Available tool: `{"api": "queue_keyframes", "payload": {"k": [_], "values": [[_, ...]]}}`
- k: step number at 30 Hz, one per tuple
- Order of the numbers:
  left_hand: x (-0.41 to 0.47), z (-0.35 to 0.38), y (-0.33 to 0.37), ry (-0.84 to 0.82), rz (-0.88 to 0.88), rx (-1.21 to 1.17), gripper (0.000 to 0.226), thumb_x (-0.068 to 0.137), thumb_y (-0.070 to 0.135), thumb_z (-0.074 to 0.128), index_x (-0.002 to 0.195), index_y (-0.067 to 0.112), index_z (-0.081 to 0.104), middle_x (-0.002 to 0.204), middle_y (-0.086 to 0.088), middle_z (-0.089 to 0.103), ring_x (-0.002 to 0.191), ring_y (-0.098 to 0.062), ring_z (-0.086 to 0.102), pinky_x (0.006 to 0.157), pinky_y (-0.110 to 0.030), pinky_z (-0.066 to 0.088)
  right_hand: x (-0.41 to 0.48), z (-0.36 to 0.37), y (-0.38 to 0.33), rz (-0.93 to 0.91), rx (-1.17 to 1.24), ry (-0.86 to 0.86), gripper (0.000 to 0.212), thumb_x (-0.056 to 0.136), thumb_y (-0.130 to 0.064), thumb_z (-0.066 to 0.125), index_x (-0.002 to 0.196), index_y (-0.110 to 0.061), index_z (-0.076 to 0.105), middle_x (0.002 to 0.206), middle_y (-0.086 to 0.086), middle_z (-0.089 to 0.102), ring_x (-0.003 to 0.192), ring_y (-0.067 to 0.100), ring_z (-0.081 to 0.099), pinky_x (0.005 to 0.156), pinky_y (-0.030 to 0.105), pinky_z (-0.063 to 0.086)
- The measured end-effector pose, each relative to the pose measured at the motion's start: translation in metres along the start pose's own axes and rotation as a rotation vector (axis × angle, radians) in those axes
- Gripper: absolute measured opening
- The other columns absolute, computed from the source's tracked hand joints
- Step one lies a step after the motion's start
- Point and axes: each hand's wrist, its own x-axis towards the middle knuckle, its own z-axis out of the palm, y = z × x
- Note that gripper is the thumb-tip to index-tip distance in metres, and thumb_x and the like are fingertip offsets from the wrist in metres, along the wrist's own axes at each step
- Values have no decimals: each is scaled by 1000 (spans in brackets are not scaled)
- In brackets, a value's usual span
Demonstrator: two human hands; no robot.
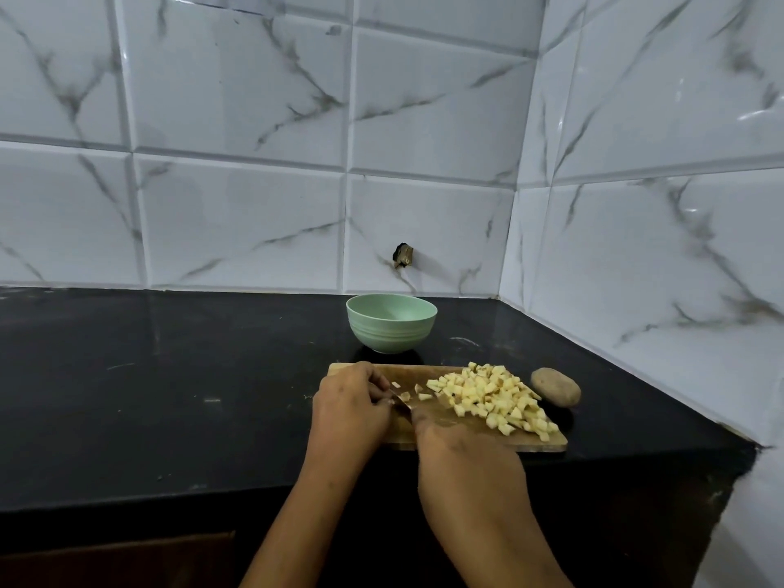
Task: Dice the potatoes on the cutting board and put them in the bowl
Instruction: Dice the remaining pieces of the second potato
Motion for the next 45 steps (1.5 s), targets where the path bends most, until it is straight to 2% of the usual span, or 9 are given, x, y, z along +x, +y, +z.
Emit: {"api": "queue_keyframes", "payload": {"k": [3,6,10,17,24,30,34,38,45], "values": [[-2,-1,0,-5,6,-9,20,76,7,67,73,25,59,70,13,64,78,-4,62,67,-15,44,6,-3,0,4,4,4,44,98,-8,40,140,-24,38,108,1,63,95,18,62,63,27,38],[-2,-2,0,0,0,-3,18,77,8,64,76,25,60,74,13,65,78,-1,60,60,-7,37,0,-6,3,3,41,-3,50,100,-13,39,147,-28,28,112,0,62,97,18,62,61,26,36],[-1,0,-2,45,-22,11,14,79,12,66,78,24,59,76,11,66,79,-2,57,57,-8,33,-9,-4,1,-2,39,-40,54,100,-13,38,149,-28,20,113,2,63,100,19,63,68,29,40],[0,2,-4,54,-27,6,15,78,15,70,80,22,57,81,9,68,86,-7,61,71,-22,41,4,0,7,-17,13,3,45,98,-12,40,140,-27,36,107,-1,64,93,18,63,64,28,41],[23,5,3,-75,-37,134,27,76,26,75,89,23,51,94,5,63,95,-13,52,73,-24,37,4,-4,37,182,97,105,51,101,-18,36,144,-43,30,104,-5,61,88,12,61,59,25,41],[40,27,26,-264,34,-42,27,77,15,73,75,32,52,97,5,66,98,-12,61,89,-34,50,2,-19,45,265,116,138,42,101,-21,34,138,-40,39,113,-6,61,94,13,60,65,25,43],[50,14,17,-159,36,-63,31,81,1,62,77,32,54,89,8,69,91,-8,63,85,-28,51,4,-18,36,206,191,70,41,101,-23,34,138,-40,39,109,-5,61,93,13,60,76,29,49],[72,-4,4,-125,1,41,29,86,-1,53,99,24,59,93,7,67,93,-9,60,83,-27,49,12,-8,23,101,227,0,43,100,-24,37,139,-41,40,110,-3,62,94,14,61,68,27,44],[89,9,-7,-601,22,489,40,99,42,41,138,33,42,143,0,44,132,-22,38,109,-47,30,23,-9,41,250,115,22,40,100,-19,32,132,-37,49,112,-5,61,97,14,60,66,26,39]]}}
